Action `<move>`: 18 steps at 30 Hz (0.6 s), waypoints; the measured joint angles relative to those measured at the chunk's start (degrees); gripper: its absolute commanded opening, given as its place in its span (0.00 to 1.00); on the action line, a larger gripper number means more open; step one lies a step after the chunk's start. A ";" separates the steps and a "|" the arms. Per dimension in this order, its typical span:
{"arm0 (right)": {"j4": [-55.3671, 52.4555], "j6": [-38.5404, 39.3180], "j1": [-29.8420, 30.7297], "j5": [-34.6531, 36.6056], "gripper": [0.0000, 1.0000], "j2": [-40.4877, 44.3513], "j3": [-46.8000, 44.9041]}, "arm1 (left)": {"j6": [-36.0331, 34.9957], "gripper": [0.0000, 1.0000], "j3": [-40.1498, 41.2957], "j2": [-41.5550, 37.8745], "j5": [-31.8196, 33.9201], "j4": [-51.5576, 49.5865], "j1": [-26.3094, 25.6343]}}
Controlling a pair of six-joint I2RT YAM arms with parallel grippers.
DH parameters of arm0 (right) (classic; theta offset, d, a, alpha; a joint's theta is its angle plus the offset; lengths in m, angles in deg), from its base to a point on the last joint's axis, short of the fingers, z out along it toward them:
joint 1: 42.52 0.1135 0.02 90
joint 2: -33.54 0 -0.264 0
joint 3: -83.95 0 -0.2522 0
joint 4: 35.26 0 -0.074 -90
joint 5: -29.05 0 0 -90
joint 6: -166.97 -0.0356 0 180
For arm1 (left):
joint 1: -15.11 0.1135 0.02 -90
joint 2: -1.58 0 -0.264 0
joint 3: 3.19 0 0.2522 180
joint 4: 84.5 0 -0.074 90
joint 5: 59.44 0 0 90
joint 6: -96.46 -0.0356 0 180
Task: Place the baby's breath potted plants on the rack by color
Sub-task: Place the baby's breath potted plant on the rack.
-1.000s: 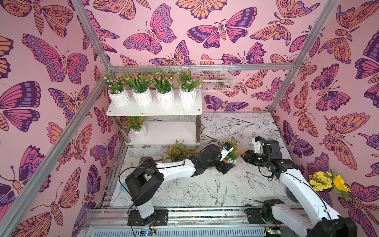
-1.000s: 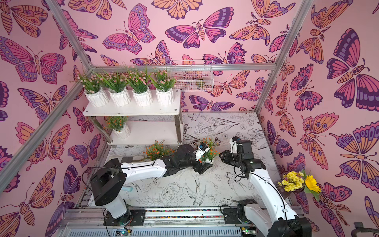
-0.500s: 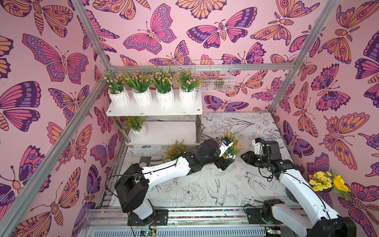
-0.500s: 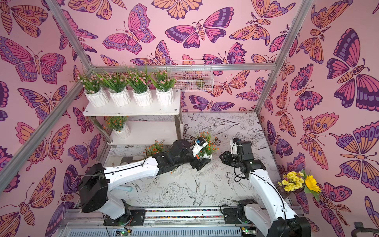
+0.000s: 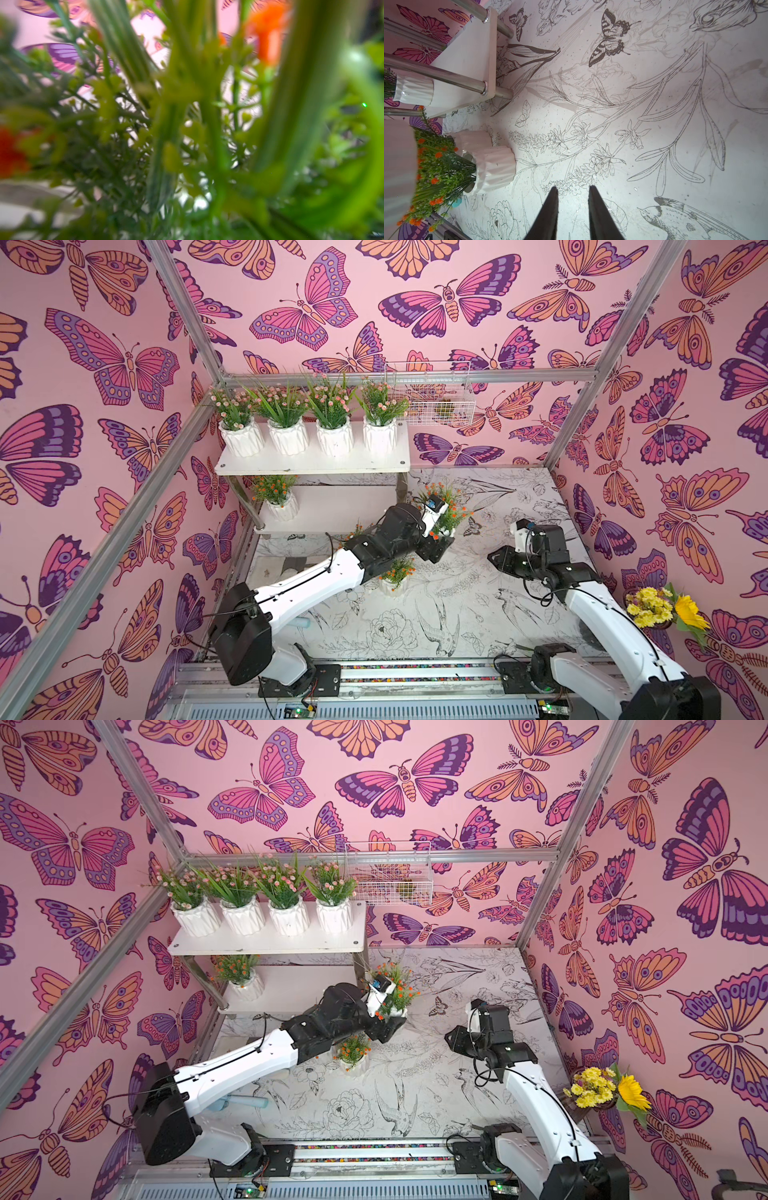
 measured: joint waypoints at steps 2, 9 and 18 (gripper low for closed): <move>0.02 0.00 0.00 -0.15 0.27 -0.09 0.00 | -0.13 0.66 0.20 -2.21 0.79 -0.76 2.16; 0.35 0.04 0.00 -0.61 0.27 -0.94 -0.09 | -0.13 0.67 2.99 -10.40 2.97 -2.19 10.10; 0.68 0.04 0.00 -1.36 0.27 -1.03 -0.44 | 1.22 0.67 8.79 -16.57 6.56 -5.01 20.63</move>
